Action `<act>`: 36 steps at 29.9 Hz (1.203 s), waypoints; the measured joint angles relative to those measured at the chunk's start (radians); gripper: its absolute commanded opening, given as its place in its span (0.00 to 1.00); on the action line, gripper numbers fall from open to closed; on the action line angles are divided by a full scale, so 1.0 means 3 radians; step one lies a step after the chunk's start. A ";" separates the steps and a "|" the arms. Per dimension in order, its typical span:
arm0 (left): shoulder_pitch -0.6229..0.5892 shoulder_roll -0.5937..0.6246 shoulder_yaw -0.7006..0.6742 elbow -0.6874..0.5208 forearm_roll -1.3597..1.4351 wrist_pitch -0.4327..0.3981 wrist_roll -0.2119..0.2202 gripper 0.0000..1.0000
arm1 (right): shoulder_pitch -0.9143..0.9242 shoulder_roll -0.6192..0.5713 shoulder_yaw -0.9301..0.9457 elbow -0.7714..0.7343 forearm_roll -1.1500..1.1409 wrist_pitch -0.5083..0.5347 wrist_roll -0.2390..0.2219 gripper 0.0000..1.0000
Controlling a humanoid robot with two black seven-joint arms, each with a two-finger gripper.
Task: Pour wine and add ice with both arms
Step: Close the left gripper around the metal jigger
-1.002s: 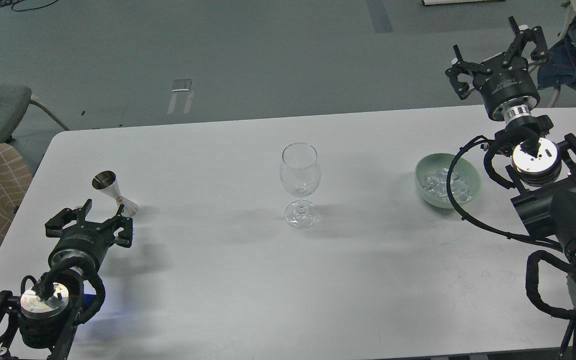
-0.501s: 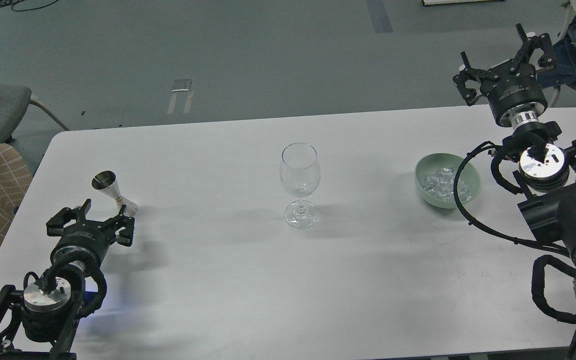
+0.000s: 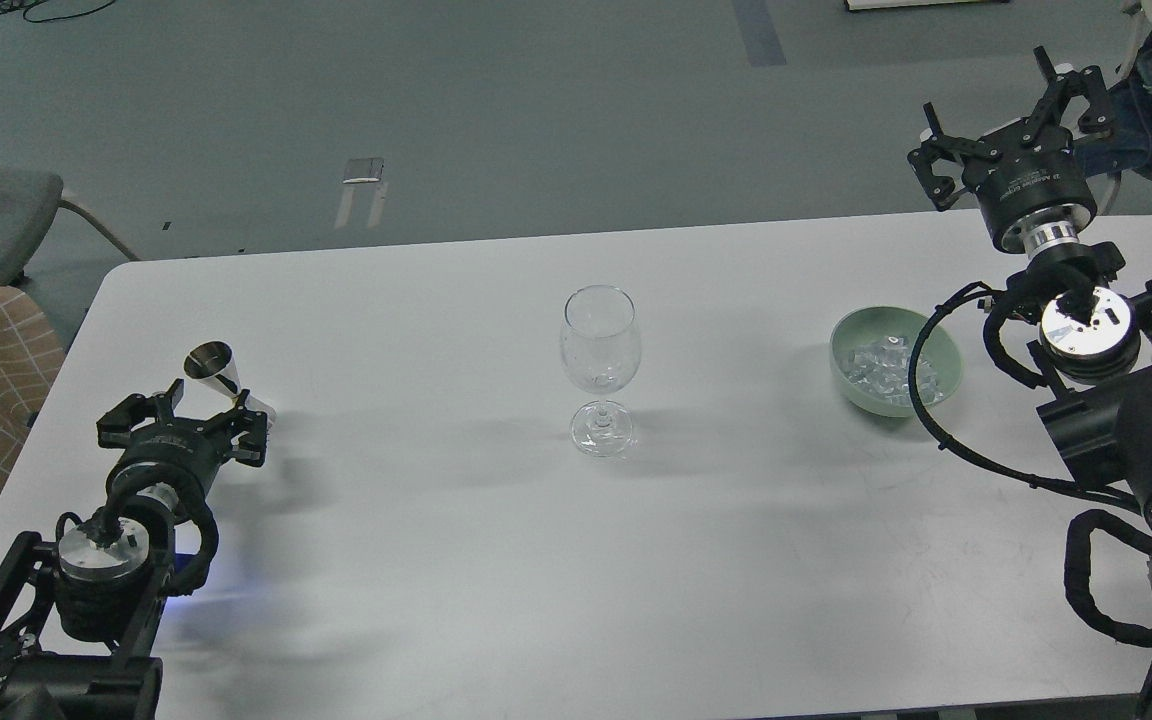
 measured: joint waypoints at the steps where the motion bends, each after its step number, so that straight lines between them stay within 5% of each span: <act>1: -0.0008 -0.0002 -0.0001 0.0009 -0.0001 -0.0001 0.0003 0.65 | 0.0000 -0.0001 0.0000 0.0000 0.0000 0.0000 0.0000 1.00; 21: -0.0208 -0.0107 -0.0010 0.0271 -0.0007 -0.0030 0.0044 0.46 | -0.0019 -0.0016 -0.0005 0.0000 -0.0004 0.0000 0.0000 1.00; 36: -0.0316 -0.0101 -0.0006 0.0573 -0.0008 -0.0372 0.0044 0.26 | -0.0047 -0.0019 -0.0005 0.0000 -0.0005 0.0000 0.0000 1.00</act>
